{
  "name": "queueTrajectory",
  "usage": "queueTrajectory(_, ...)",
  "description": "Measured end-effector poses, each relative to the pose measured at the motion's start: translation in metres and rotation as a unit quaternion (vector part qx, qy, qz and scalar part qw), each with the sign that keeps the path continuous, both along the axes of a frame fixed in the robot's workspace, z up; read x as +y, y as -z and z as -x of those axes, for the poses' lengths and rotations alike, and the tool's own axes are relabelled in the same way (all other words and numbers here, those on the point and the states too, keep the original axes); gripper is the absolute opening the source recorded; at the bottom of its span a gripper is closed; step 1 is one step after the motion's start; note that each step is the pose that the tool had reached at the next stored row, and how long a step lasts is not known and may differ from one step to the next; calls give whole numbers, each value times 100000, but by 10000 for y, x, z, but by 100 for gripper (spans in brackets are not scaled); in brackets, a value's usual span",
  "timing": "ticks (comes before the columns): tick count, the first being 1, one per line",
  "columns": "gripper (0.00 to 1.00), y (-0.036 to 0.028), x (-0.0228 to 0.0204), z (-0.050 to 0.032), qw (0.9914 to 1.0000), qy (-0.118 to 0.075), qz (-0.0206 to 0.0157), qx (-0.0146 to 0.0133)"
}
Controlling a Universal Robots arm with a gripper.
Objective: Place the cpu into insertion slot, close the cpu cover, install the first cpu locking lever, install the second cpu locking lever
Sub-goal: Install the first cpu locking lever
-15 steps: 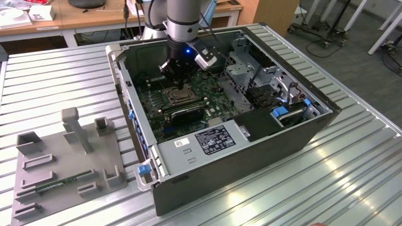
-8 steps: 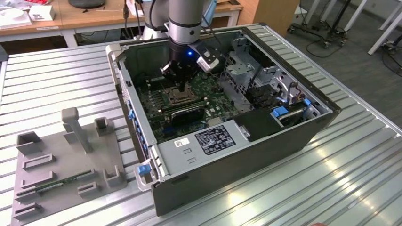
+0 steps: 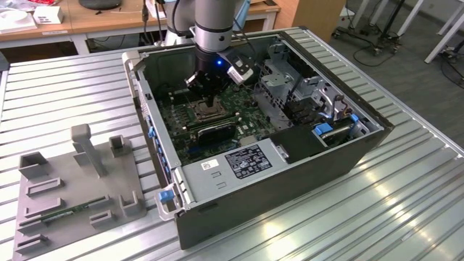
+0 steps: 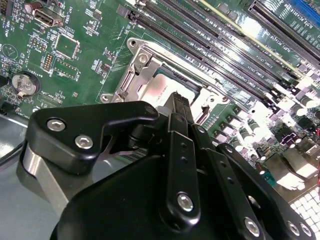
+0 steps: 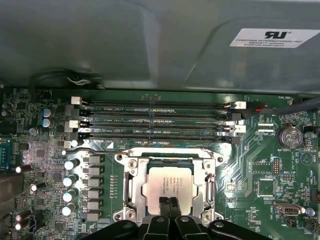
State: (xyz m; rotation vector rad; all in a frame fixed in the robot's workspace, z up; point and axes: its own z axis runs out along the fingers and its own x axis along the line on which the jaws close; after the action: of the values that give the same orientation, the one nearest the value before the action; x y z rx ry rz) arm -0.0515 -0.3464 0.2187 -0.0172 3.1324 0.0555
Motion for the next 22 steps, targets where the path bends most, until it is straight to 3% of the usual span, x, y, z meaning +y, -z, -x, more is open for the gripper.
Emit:
queueTrajectory(10,11,-50,0,0,100000,0,1,-1)
queueTrajectory(22,11,-55,0,12,100000,3,12,5)
